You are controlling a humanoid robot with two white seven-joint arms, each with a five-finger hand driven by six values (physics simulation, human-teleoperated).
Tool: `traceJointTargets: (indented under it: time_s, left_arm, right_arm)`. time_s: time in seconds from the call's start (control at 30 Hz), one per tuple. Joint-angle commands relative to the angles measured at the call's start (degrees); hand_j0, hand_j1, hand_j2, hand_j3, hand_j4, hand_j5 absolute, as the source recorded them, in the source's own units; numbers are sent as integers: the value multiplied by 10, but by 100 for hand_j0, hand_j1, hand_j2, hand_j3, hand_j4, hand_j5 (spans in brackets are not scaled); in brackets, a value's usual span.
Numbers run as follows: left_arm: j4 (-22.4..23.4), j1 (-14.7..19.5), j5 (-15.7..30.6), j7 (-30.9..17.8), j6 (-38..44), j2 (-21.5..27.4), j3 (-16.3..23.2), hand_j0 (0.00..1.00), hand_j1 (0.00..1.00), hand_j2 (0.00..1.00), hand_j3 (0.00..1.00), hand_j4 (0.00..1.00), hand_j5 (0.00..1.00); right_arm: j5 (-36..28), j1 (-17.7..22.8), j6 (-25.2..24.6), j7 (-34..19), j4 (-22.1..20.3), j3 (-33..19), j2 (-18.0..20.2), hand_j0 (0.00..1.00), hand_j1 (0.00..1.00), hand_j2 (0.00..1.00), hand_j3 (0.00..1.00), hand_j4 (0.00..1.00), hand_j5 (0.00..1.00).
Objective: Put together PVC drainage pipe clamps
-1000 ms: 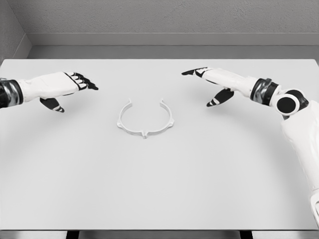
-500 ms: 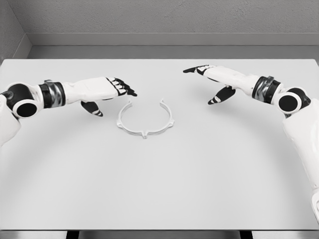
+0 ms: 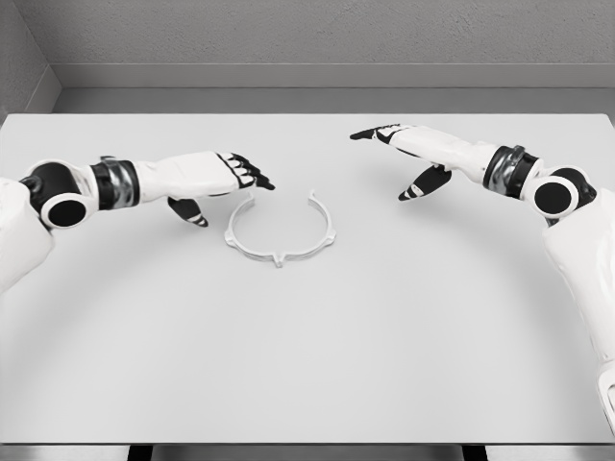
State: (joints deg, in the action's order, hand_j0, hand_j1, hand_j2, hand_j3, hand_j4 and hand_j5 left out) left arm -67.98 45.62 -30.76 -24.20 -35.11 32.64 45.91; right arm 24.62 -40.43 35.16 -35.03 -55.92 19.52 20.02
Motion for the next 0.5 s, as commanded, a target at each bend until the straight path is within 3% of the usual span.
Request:
traceJointTargets:
  time_s: [0.0,0.47]
  left_arm:
    - [2,0,-12,0,1,-6,0,100,100,100,100,100,100]
    - [26,8,-33,1,1,-34,1,100,100,100,100,100,100]
  right_arm:
    - [-4,0,-2,0,0,-1,0,100,100,100,100,100,100]
    - [-3,0,-2,0,2,2,-2,100,100,100,100,100,100]
